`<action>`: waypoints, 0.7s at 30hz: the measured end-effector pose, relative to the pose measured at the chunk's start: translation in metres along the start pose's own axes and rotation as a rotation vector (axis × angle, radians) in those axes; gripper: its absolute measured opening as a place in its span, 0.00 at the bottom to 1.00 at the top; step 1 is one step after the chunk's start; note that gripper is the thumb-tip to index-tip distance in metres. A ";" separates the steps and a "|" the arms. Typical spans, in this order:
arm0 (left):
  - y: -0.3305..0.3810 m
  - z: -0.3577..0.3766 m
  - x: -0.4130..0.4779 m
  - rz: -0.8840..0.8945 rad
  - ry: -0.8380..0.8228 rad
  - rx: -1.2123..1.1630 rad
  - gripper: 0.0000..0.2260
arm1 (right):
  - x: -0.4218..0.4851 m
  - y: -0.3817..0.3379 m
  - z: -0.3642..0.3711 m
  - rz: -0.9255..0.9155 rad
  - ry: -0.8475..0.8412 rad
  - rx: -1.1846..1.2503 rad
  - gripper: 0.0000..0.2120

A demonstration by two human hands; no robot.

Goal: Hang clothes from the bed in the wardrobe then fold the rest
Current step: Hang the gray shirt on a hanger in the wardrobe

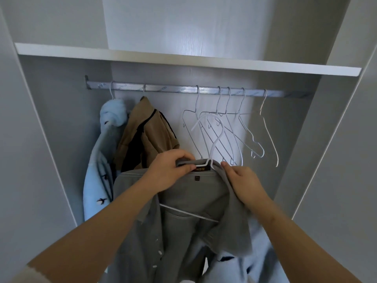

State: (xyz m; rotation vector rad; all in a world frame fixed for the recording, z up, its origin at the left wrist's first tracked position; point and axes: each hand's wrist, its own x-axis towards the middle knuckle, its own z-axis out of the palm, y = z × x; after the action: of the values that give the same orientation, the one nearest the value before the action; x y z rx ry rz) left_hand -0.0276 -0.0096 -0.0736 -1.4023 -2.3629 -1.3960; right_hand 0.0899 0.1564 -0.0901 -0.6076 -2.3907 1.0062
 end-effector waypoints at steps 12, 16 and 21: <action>0.006 0.010 0.001 -0.311 0.176 0.256 0.05 | -0.001 0.012 -0.001 0.182 0.083 0.062 0.24; 0.029 0.039 0.004 -0.420 0.128 -0.194 0.10 | -0.005 0.016 0.007 0.150 0.034 -0.031 0.25; 0.029 0.043 0.000 -0.435 -0.137 -0.752 0.08 | -0.004 0.031 -0.010 0.280 0.137 0.165 0.20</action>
State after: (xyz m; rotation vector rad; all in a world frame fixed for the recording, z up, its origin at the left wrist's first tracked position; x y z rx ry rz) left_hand 0.0095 0.0262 -0.0791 -1.1297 -2.4301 -2.5787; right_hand 0.1059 0.1788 -0.1077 -0.9352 -2.1176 1.2209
